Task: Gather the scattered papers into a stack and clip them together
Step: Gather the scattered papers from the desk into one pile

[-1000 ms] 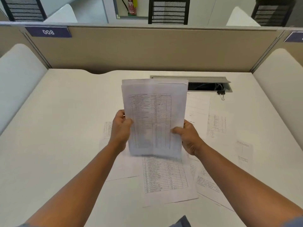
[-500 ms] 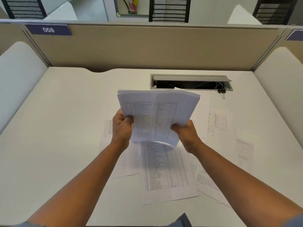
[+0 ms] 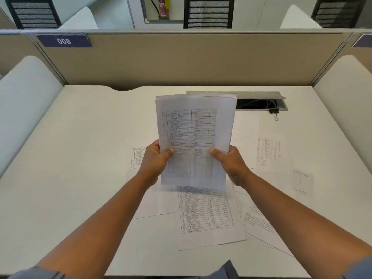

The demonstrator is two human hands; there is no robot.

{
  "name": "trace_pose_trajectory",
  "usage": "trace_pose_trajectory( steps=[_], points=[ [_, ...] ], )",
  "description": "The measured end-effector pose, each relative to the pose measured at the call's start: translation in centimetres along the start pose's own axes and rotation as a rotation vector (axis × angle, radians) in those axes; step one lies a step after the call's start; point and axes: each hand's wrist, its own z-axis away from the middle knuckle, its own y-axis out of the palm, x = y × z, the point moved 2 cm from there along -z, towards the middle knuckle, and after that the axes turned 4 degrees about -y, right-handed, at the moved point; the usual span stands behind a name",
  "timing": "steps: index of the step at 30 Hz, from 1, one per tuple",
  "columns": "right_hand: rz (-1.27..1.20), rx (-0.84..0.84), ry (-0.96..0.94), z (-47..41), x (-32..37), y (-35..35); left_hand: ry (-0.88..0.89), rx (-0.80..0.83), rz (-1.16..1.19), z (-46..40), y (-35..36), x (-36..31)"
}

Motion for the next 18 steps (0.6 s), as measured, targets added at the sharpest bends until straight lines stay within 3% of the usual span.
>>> trace_pose_trajectory(
  steps=[10,18],
  points=[
    [0.066,-0.005,0.144,0.9,-2.7,-2.7,-0.214,-0.011,-0.145,0.7,1.5,3.5],
    [0.138,-0.018,0.288,2.0,-6.6,-5.6,-0.312,-0.122,-0.481,1.6,1.9,6.9]
  ],
)
